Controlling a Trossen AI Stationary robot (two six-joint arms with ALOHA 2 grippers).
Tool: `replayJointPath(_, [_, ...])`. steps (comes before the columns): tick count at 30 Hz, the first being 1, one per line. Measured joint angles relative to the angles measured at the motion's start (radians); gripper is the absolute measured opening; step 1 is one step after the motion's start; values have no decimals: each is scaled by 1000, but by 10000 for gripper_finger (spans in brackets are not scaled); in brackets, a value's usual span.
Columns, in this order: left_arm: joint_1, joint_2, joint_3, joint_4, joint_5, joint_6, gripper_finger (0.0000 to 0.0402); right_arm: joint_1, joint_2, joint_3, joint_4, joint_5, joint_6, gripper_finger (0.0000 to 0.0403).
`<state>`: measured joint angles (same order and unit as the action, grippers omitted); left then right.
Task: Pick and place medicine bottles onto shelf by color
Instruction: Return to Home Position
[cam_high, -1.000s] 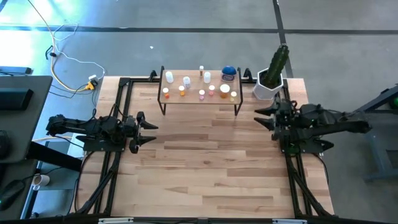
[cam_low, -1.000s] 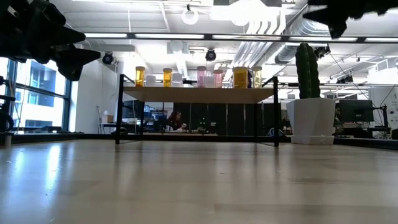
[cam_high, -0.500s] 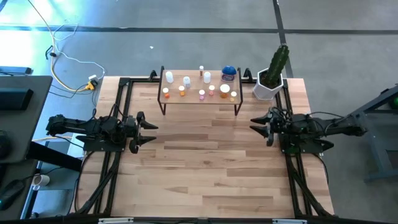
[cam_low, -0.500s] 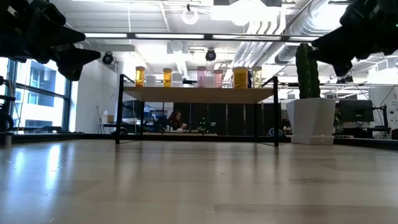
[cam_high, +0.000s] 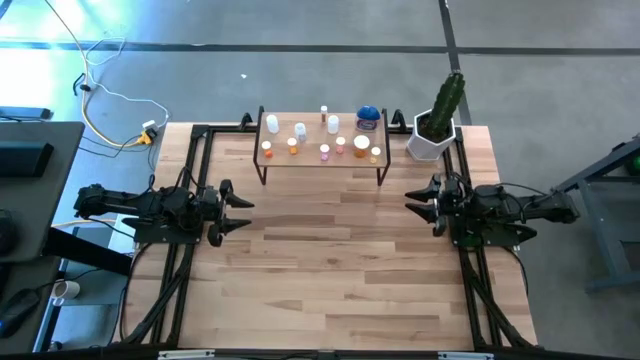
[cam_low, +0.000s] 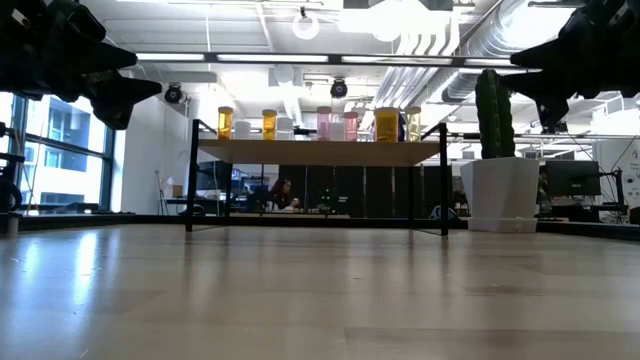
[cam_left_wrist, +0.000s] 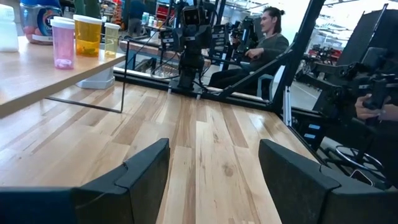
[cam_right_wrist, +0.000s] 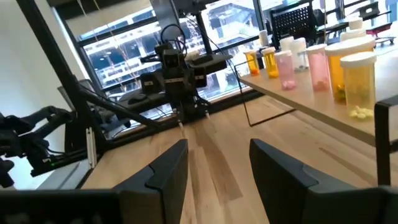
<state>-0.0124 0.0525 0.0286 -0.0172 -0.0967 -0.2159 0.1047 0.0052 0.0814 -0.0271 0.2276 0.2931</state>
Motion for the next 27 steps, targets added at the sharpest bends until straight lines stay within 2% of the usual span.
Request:
replayJointPath(8, [0,0,0,0,0,0,236,0,0,0,-76,101,107,163])
replayJointPath(13, [0,0,0,0,0,1,236,0,1,1,-164,103,144,163])
replayJointPath(27, [0,0,0,0,0,0,236,0,4,2,-171,98,144,163])
